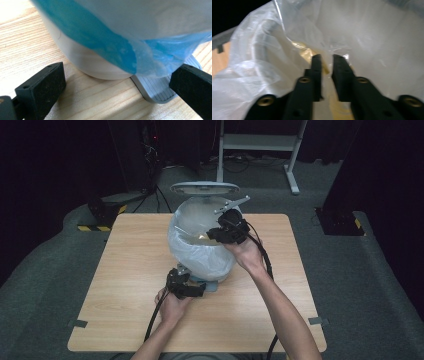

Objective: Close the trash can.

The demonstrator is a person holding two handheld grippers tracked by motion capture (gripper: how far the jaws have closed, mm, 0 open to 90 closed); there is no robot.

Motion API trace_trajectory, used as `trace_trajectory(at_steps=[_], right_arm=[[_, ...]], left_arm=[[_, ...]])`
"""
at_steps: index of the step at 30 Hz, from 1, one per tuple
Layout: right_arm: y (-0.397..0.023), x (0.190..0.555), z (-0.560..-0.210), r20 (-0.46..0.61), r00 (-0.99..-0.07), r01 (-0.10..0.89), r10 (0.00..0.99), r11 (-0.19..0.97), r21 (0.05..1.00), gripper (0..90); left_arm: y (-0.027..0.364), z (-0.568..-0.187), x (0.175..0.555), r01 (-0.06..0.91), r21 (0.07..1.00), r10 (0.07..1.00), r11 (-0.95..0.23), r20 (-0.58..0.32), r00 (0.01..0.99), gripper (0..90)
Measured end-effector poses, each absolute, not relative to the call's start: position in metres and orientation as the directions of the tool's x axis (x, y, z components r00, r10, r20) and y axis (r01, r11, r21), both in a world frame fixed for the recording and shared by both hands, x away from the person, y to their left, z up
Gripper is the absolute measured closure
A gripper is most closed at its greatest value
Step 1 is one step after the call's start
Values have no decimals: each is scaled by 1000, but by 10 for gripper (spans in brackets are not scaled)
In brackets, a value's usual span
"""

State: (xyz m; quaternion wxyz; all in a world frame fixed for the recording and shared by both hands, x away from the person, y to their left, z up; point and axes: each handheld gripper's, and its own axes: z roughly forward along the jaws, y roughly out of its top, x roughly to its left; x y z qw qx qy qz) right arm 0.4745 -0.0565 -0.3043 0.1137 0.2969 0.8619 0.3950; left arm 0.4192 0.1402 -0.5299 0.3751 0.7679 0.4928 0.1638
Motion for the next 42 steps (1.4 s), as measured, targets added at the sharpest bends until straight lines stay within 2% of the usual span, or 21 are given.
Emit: trace_trajectory(at_steps=[2,6,12,25,33,42], right_arm=[[-58,475,-304,48,-790,435,611,505,745,898],[-58,472,-304,8,-791,431,612,548,717,900],[-67,473,-313,43,-791,450,611,533,717,894],[-105,462,-309,153,-758,440,634,324,837,688],[-123,455,-308,179,-743,422,645,243,873,603],[-139,446,-309,179,-727,399,663,195,896,549]], left_arm=[[140,-530,419,634,738,880,-231,-119,459,6],[140,-530,419,634,738,880,-231,-119,459,6],[140,-530,419,634,738,881,-229,-120,458,6],[141,-529,419,635,730,877,-252,-106,469,6],[142,-529,419,636,730,876,-252,-107,470,6],[142,-529,419,635,731,876,-250,-109,470,6]])
